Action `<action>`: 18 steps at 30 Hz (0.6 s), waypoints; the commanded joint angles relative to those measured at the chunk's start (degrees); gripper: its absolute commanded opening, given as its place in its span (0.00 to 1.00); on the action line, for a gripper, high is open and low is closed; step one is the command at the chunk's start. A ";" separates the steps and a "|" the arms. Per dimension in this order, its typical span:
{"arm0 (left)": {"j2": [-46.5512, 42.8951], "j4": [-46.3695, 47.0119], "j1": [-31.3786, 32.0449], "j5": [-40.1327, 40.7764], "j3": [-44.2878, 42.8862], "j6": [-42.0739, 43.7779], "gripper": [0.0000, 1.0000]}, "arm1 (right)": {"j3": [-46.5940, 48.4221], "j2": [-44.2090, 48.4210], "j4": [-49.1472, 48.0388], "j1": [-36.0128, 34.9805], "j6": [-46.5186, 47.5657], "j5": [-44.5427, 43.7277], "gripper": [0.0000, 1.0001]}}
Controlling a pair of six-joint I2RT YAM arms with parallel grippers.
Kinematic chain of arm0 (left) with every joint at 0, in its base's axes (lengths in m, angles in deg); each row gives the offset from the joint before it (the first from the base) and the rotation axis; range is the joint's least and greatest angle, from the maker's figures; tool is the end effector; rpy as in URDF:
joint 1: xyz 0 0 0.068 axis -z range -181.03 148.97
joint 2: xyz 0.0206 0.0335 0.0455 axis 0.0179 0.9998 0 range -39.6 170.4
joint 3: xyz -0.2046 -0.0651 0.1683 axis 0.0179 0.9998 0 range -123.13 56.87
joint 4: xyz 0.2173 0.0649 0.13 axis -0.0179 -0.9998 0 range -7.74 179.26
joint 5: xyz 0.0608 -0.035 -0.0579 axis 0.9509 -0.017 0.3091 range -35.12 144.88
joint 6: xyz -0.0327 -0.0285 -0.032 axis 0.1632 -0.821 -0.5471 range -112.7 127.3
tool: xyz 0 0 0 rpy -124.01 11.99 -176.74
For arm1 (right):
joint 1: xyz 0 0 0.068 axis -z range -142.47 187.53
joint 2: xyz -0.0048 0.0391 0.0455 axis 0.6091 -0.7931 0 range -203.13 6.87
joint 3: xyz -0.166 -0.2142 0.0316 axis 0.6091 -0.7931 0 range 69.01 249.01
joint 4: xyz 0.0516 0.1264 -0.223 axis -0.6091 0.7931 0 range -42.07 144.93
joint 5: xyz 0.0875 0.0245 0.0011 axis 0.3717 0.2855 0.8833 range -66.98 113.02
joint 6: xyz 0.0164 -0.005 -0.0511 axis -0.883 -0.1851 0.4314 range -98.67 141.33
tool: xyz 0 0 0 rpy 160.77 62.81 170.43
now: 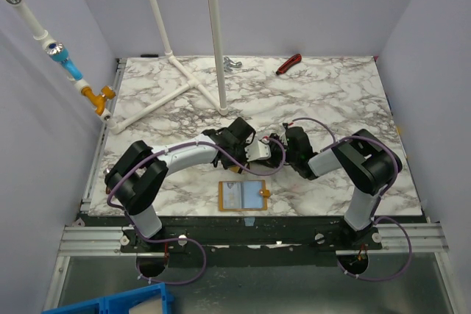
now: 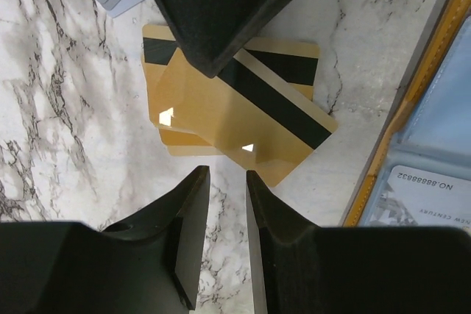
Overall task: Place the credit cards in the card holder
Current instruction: Pick up the credit card from the center of the board.
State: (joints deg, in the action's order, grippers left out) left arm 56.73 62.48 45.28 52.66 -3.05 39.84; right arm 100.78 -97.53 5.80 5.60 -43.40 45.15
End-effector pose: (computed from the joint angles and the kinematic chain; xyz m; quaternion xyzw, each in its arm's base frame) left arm 0.2279 -0.2405 0.1810 0.6211 0.7485 -0.0465 0.2278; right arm 0.2545 0.1744 0.0990 0.1492 0.8443 0.4746 0.1993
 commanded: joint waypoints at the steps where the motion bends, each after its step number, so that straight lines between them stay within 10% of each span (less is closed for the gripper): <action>1: 0.69 -0.48 1.06 -1.18 1.44 -0.30 0.29 | -0.23 -2.57 3.38 -0.42 0.74 -1.87 0.36; 18: 2.43 3.07 2.40 3.10 5.27 1.39 0.28 | -0.50 0.85 5.07 -0.35 1.11 -2.98 0.36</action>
State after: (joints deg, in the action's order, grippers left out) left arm 57.28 65.51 47.40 54.52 0.65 40.49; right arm 100.78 -97.46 5.69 5.60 -43.75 44.89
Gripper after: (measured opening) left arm 0.285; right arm 0.359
